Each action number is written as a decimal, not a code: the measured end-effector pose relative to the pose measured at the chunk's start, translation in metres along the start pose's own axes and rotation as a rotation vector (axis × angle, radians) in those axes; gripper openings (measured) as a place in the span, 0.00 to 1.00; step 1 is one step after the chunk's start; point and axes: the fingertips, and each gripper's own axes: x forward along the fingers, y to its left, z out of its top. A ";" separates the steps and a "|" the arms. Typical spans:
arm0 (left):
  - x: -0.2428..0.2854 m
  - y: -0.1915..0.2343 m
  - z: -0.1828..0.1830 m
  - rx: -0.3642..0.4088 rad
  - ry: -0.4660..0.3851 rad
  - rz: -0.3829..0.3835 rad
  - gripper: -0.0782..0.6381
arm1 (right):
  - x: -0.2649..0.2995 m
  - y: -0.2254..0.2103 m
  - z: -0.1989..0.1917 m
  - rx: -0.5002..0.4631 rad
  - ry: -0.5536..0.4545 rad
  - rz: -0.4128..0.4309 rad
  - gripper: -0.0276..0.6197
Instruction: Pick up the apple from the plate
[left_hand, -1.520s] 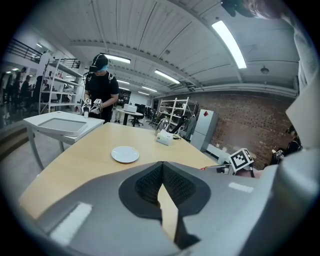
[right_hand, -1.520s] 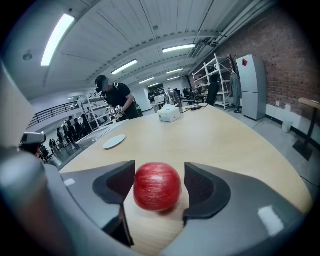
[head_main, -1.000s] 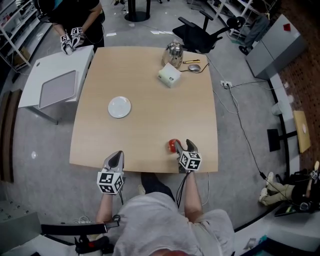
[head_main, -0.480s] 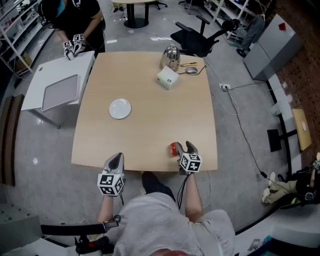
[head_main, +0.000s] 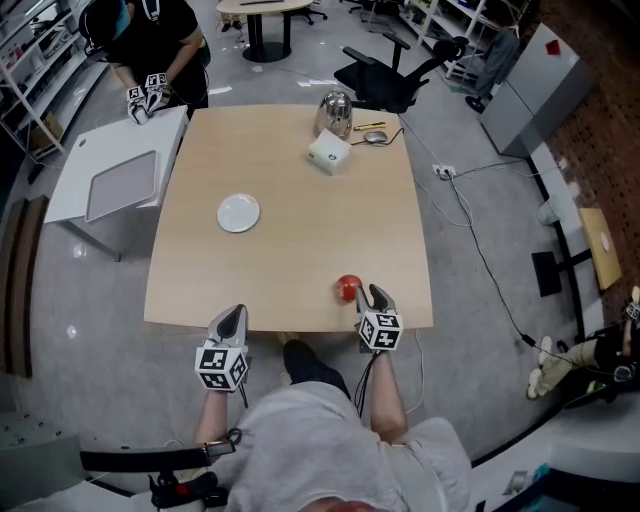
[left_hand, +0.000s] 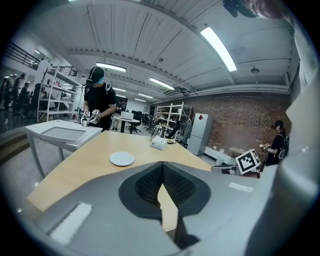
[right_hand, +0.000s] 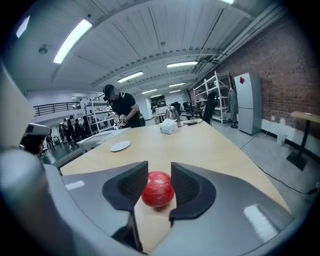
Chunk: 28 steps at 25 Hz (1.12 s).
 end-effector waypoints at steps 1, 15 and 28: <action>-0.002 -0.002 0.000 0.001 -0.003 -0.001 0.14 | -0.005 0.001 0.002 -0.003 -0.008 0.000 0.27; -0.040 -0.046 -0.001 0.003 -0.066 -0.007 0.14 | -0.085 0.024 0.034 -0.064 -0.132 0.059 0.17; -0.055 -0.078 0.011 0.043 -0.123 -0.058 0.14 | -0.137 0.036 0.047 -0.075 -0.218 0.052 0.10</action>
